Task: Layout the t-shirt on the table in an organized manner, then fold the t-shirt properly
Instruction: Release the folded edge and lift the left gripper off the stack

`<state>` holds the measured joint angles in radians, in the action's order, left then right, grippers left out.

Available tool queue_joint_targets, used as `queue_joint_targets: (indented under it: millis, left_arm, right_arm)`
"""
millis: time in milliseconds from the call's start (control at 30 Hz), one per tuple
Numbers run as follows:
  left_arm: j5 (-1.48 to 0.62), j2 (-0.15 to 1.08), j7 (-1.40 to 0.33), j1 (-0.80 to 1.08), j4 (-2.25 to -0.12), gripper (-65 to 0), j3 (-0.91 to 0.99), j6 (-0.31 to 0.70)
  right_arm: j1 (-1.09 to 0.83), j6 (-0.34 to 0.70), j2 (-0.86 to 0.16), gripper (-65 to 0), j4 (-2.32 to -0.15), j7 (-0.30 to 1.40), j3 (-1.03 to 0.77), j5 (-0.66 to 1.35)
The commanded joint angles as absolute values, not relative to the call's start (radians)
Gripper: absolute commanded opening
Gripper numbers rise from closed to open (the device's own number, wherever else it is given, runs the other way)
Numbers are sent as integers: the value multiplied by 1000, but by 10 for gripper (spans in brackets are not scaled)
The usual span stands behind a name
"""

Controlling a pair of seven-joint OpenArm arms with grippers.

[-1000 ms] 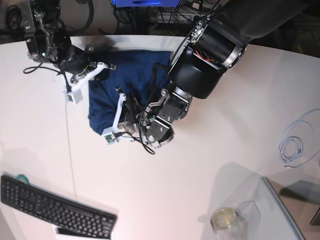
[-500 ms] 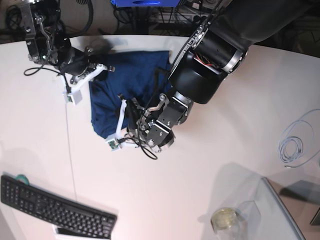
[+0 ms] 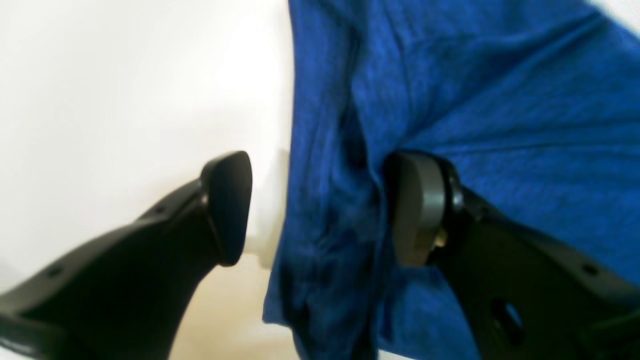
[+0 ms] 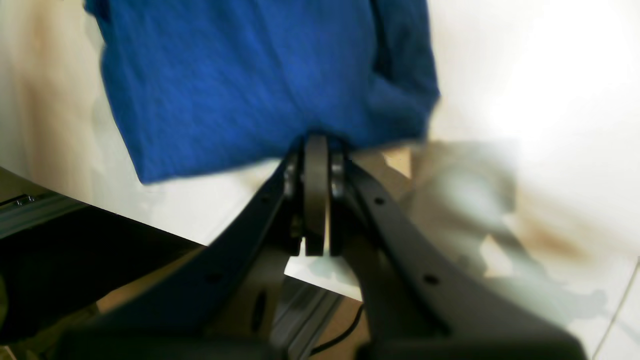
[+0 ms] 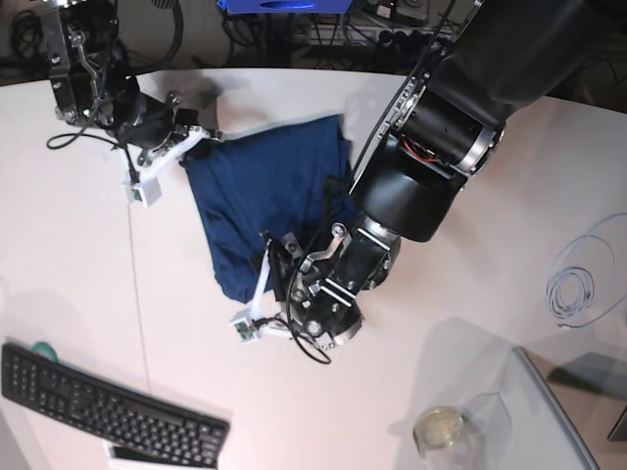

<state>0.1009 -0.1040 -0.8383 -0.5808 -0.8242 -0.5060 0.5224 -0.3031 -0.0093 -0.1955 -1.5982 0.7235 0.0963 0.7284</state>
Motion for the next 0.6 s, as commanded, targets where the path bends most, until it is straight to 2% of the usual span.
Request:
queue_joint_targets:
  millis: [0, 567]
  left_arm:
    - [107, -97, -839, -608, -877, -244, -506, 518]
    - [107, -94, -845, -564, -917, -247, -512, 518]
  right_arm:
    - [-298, -2, -202, -650, -1612, 713, 94, 739]
    - [-255, -2, -200, -650, -1618, 716, 94, 743]
